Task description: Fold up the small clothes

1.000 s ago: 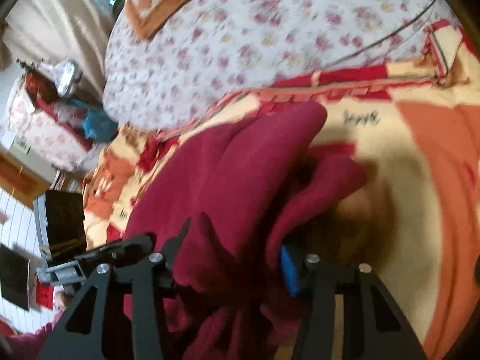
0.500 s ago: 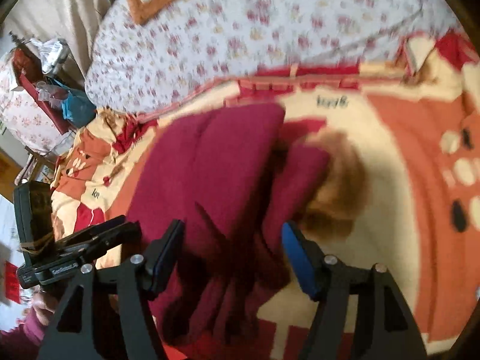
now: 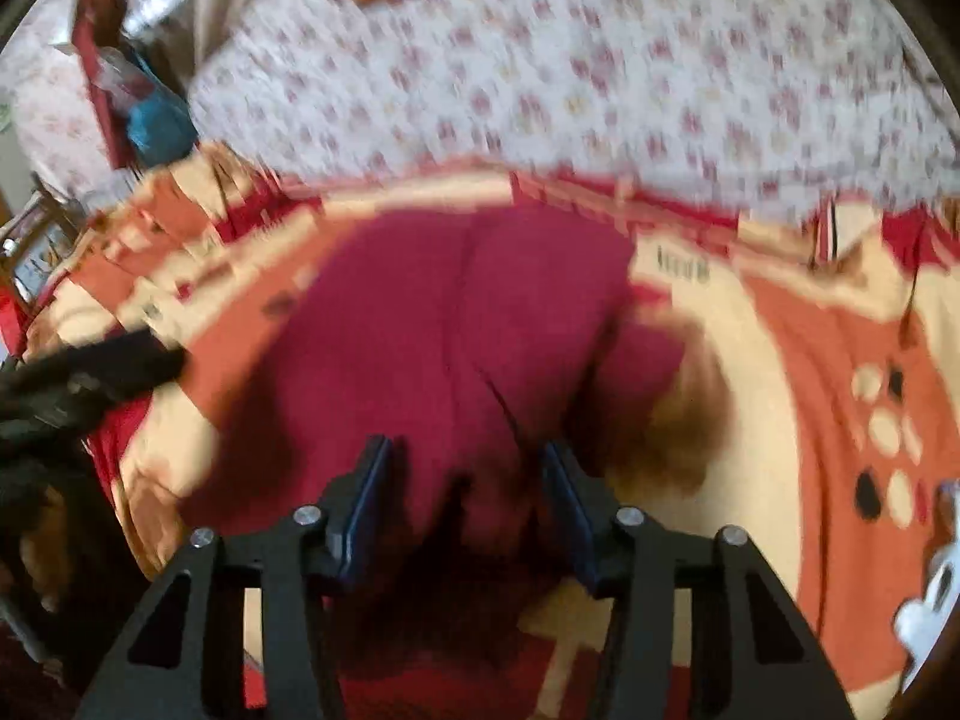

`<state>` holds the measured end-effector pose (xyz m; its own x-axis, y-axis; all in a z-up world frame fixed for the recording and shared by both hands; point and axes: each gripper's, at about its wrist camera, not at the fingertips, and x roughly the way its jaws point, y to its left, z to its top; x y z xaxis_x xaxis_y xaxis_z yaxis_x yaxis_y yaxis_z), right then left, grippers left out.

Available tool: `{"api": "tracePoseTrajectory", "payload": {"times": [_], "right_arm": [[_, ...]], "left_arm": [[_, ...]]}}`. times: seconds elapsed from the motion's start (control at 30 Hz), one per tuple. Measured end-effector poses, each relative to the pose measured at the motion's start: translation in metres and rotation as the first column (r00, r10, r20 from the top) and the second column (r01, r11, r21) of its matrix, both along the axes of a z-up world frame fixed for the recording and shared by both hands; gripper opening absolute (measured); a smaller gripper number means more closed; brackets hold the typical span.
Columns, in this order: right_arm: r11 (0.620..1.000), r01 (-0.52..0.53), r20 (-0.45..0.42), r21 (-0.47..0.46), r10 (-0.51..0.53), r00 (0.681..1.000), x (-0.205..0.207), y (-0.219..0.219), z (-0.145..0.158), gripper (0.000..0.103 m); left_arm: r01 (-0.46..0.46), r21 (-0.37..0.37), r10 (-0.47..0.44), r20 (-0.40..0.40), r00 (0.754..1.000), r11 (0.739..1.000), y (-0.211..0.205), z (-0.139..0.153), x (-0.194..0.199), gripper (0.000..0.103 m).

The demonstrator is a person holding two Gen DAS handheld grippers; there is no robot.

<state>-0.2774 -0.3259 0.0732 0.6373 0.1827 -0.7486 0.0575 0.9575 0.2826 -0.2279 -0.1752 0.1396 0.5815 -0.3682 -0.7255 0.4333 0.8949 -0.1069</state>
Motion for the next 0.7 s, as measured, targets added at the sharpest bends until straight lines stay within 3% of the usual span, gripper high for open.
{"api": "tracePoseTrajectory", "payload": {"times": [0.2,0.3,0.43,0.7], "right_arm": [[0.998,0.045,0.054,0.047,-0.047,0.997,-0.025,-0.003,0.013,0.057],[0.997,0.083,0.078,-0.003,-0.082,0.994,-0.036,0.000,0.029,0.068],[0.991,0.120,0.098,-0.054,-0.115,0.989,-0.041,0.007,0.042,0.074],[0.984,0.169,0.112,-0.065,-0.161,0.981,-0.041,0.019,0.052,0.085]], "left_arm": [[-0.007,0.010,0.006,0.059,0.998,1.000,0.000,0.014,-0.011,0.046],[-0.010,0.001,0.010,0.087,0.996,1.000,0.001,0.021,-0.018,0.046],[-0.023,-0.010,0.024,0.100,0.995,1.000,0.005,0.027,-0.023,0.046],[-0.044,-0.016,0.046,0.119,0.992,0.999,0.008,0.034,-0.028,0.046]]}}
